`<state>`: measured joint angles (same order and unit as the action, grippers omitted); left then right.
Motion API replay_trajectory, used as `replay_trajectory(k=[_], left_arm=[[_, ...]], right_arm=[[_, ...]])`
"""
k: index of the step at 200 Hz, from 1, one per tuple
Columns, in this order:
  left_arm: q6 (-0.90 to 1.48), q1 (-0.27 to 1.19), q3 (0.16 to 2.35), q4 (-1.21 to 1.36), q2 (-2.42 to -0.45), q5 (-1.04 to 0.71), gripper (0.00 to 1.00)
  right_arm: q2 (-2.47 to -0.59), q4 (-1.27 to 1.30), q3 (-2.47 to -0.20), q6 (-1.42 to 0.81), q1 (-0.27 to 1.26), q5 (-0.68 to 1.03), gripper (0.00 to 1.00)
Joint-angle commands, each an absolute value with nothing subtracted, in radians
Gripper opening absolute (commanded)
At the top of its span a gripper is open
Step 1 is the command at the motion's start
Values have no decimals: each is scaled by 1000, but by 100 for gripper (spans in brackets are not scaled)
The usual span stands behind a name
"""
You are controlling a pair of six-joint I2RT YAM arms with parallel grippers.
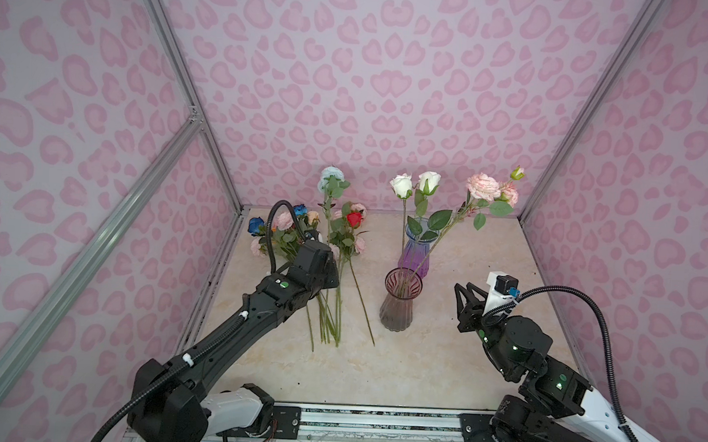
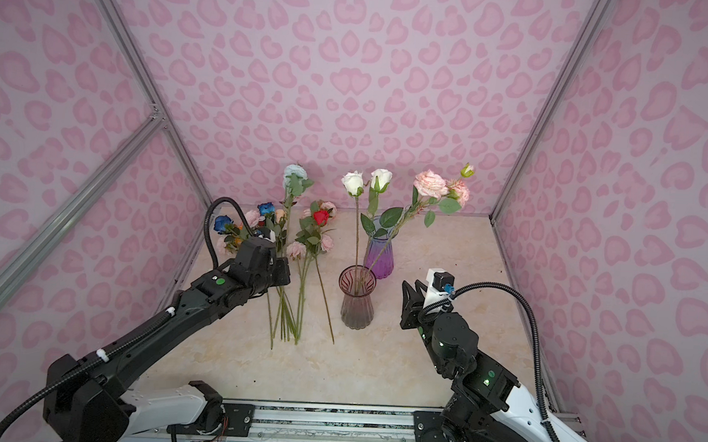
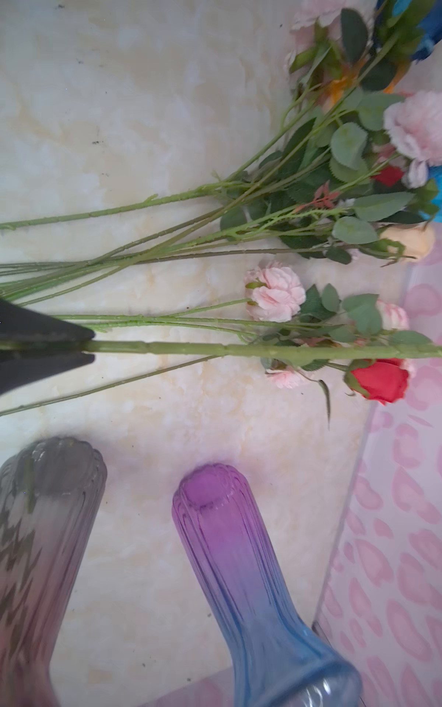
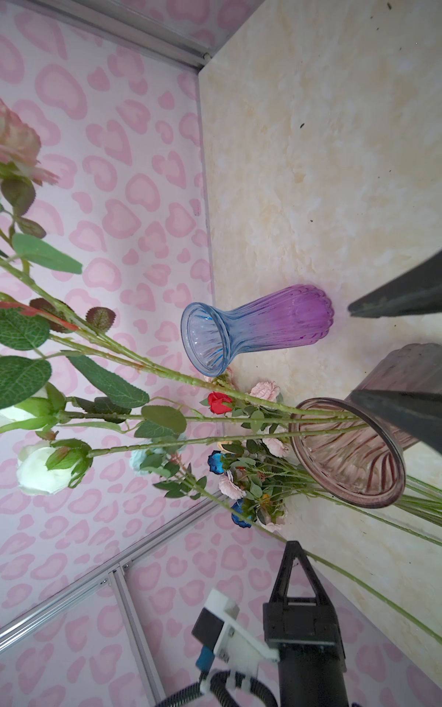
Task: Arrange the flowers into the vase
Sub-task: 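Lift a light-blue rose upright with left gripper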
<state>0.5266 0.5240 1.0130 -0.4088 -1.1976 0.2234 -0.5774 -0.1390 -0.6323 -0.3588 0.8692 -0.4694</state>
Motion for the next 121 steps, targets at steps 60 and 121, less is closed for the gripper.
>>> replay_trajectory(k=[60,121], left_arm=[[301,623,734,138,-804,36,3],[226,724,719,216,-718,-29,3]], right_arm=[[-654,-59,-714,-322,868,-265,40],[-745,32,-798,-345,869,-92,55]])
